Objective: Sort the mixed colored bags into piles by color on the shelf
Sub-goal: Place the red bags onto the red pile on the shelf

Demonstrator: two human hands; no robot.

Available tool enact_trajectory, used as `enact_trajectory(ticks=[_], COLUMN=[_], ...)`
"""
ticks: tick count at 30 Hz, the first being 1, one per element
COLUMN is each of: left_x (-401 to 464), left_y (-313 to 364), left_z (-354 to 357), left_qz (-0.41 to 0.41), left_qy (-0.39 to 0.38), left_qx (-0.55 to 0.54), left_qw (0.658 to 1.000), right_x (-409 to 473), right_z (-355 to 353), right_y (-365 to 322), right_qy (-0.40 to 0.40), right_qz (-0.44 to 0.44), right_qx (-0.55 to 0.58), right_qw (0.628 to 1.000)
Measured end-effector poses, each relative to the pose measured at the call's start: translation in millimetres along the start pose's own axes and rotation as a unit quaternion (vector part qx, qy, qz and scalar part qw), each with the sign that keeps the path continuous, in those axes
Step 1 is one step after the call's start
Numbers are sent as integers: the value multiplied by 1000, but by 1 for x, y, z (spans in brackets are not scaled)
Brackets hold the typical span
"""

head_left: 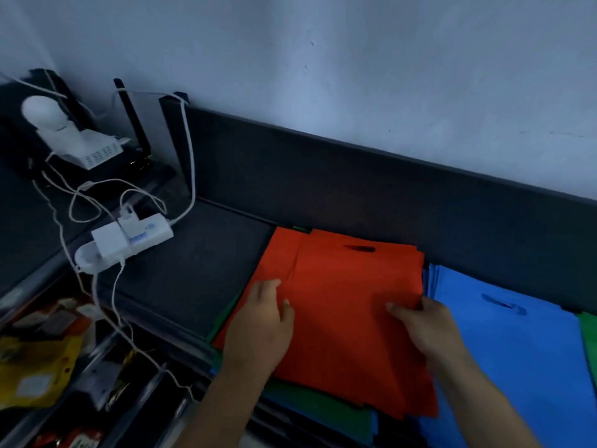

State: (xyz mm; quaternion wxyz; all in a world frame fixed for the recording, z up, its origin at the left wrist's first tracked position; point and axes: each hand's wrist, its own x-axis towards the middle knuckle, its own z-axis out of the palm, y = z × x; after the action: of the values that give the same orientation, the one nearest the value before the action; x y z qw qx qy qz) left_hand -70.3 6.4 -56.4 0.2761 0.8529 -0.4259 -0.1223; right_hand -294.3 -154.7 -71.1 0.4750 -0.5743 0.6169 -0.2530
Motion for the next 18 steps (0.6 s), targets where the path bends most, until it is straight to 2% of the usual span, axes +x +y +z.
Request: enact_trajectory(ticks=[3, 7, 10, 13, 16, 18], left_x=[18, 15, 20, 28, 26, 26], left_y=[-11, -5, -10, -20, -17, -14], left_z=[-2, 3, -5, -12, -12, -11], left_qz=[8, 95, 64, 53, 94, 99], left_qy=[-43, -97, -78, -82, -129, -131], left_qx=[30, 36, -3, 13, 19, 7], left_qw=[999, 990, 995, 995, 987, 986], right_x=[-4, -10, -17, -25, -32, -40], right_z=[1, 7, 9, 11, 16, 19], right_y=[2, 7, 11, 10, 10, 8], right_qy=[42, 48, 82, 117, 70, 28], right_qz=[-4, 16, 4, -1, 23, 38], right_qx=[-19, -35, -35, -5, 55, 101], right_qw=[999, 998, 996, 993, 996, 994])
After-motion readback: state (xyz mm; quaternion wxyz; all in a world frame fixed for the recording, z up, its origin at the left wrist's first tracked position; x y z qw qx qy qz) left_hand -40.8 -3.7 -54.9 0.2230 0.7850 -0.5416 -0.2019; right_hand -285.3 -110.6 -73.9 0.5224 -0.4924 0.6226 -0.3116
